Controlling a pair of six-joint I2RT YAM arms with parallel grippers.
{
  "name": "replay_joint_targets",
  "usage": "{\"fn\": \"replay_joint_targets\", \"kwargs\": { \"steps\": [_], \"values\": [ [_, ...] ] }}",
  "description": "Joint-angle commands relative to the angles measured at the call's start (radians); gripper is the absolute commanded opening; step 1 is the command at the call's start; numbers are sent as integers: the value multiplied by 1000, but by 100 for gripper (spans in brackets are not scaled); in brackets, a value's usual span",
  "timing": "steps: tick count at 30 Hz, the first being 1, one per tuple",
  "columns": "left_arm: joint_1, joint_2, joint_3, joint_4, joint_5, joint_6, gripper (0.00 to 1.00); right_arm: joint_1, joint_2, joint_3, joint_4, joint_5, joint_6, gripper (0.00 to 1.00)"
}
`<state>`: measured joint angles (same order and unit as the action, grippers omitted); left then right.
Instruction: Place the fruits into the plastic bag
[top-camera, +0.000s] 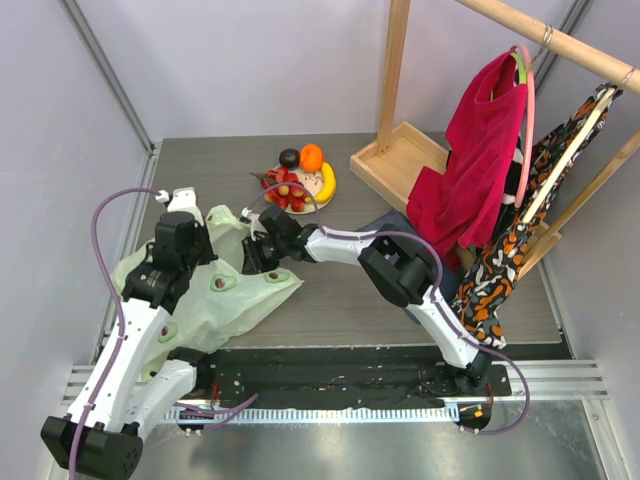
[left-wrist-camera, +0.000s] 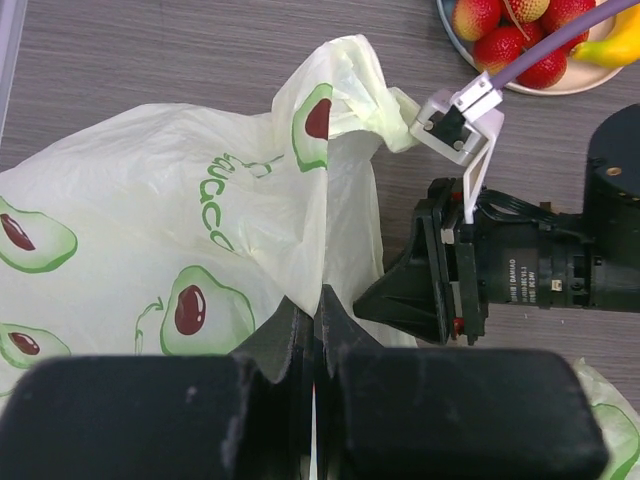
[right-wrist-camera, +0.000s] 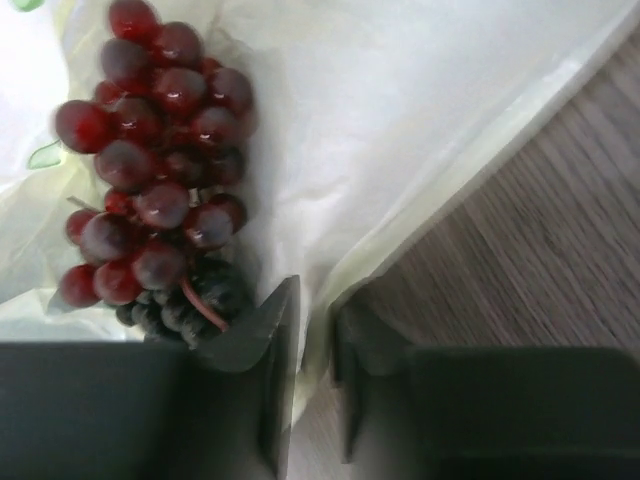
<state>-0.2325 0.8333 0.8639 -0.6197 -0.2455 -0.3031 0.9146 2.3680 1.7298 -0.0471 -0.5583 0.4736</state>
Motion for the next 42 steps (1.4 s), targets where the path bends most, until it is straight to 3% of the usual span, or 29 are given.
{"fn": "replay_joint_targets", "kwargs": {
  "steps": [1,2,5,9,14,17,22,36,42],
  "values": [
    [-1,-10,6,21,17,2,0,4,10,36,-7,20,20,15],
    [-1,-11,6,21,18,2,0,3,-10,27,9,23,23,2],
    [-1,-16,3,26,29,1,0,-5,-73,-24,41,37,26,1],
    [1,-22,7,52,52,-34,0,-39,-278,-110,101,75,16,1],
    [2,-28,58,71,69,-97,0,-75,-455,-130,61,133,-47,1],
    [9,-31,124,46,9,-87,0,-89,-515,-89,4,144,-75,1],
    [9,-77,164,26,-138,-38,0,-91,-549,10,-52,146,-110,1],
    [9,-278,107,41,-244,-54,0,-91,-536,155,4,120,-76,1],
    [9,-260,-2,84,-279,-34,0,-91,-477,146,15,95,-44,1]
  ]
}}
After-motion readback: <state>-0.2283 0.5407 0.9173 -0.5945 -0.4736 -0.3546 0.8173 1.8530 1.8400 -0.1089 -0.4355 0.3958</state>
